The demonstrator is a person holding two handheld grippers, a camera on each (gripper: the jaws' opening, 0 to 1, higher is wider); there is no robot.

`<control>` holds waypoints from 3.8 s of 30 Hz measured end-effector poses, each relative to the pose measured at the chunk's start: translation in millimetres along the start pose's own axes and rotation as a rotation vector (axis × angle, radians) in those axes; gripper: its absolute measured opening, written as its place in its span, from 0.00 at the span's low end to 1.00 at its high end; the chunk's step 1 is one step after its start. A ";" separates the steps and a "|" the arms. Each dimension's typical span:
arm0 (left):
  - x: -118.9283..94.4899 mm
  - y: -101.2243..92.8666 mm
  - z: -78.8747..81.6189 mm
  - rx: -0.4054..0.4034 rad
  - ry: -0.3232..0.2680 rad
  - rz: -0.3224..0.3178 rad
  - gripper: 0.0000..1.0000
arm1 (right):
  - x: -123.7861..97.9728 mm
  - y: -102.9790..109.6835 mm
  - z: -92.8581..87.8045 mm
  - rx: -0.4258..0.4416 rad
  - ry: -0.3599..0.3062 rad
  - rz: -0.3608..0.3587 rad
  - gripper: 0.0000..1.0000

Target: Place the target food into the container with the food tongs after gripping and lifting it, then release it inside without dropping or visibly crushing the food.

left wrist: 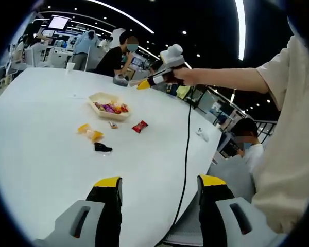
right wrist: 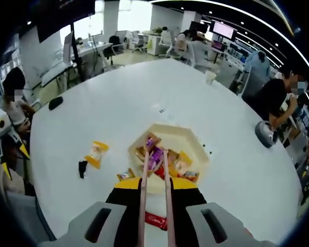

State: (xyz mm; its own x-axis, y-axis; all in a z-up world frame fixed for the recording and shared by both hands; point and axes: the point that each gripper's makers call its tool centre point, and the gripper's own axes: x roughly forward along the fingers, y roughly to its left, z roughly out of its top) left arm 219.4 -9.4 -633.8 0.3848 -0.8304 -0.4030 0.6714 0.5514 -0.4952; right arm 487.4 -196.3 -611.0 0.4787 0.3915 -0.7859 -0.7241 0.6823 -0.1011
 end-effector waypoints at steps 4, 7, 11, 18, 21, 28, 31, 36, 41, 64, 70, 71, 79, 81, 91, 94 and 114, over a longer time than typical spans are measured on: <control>2.2 -1.4 -1.5 0.001 0.008 -0.004 0.58 | 2.9 -6.9 -14.0 -0.011 0.021 0.006 0.20; 3.2 -2.0 -1.5 0.000 0.009 -0.007 0.58 | 5.3 -3.5 -31.0 -0.059 0.069 0.017 0.19; 4.7 -2.0 -3.5 -0.005 0.016 -0.008 0.58 | 11.0 0.2 -54.6 -0.081 0.116 0.037 0.20; 8.1 -2.9 -5.0 -0.008 0.030 -0.012 0.58 | 15.5 5.3 -91.3 -0.160 0.203 0.053 0.20; 9.9 -3.3 -5.1 -0.009 0.036 -0.015 0.58 | 17.0 6.1 -109.3 -0.273 0.274 0.065 0.20; 13.8 -1.8 -7.7 -0.017 0.052 -0.012 0.58 | 22.2 11.8 -131.7 -0.345 0.335 0.103 0.20; 15.7 -0.5 -9.9 -0.024 0.060 -0.010 0.58 | 24.2 9.3 -143.4 -0.441 0.387 0.120 0.20; 18.4 1.1 -13.5 -0.038 0.070 -0.007 0.58 | 27.1 2.1 -150.5 -0.593 0.440 0.135 0.21; 21.3 1.3 -18.5 -0.049 0.085 -0.008 0.58 | 31.3 -0.2 -149.4 -0.640 0.441 0.163 0.21; 25.9 4.4 -16.7 -0.068 0.077 0.003 0.55 | 45.1 9.8 -152.2 -0.775 0.502 0.331 0.23; 25.9 6.0 -17.8 -0.070 0.080 0.005 0.55 | 48.0 8.7 -154.9 -0.775 0.504 0.324 0.23; 26.0 6.1 -17.8 -0.071 0.080 0.005 0.55 | 48.3 8.8 -155.1 -0.771 0.503 0.322 0.23; 26.8 6.3 -18.7 -0.071 0.085 0.004 0.55 | 49.7 10.3 -159.2 -0.658 0.494 0.292 0.21; 27.2 5.9 -18.3 -0.071 0.084 0.003 0.55 | 50.1 11.1 -159.3 -0.585 0.482 0.273 0.20; 27.0 10.1 -13.4 -0.040 0.095 0.038 0.57 | 45.0 29.2 -154.2 -0.312 0.371 0.256 0.20; 24.4 12.0 -6.4 -0.011 0.090 0.063 0.57 | 40.8 37.2 -150.0 -0.244 0.331 0.250 0.20; -2.3 4.0 40.5 0.067 -0.023 0.129 0.73 | -0.4 46.3 -86.5 -0.011 0.123 0.155 0.20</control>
State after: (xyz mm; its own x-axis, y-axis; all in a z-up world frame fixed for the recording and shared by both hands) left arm 246.9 -8.5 -603.7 0.4847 -0.7549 -0.4417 0.6559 0.6478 -0.3874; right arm 410.7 -218.3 -668.1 0.2973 0.4125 -0.8611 -0.7900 0.6127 0.0208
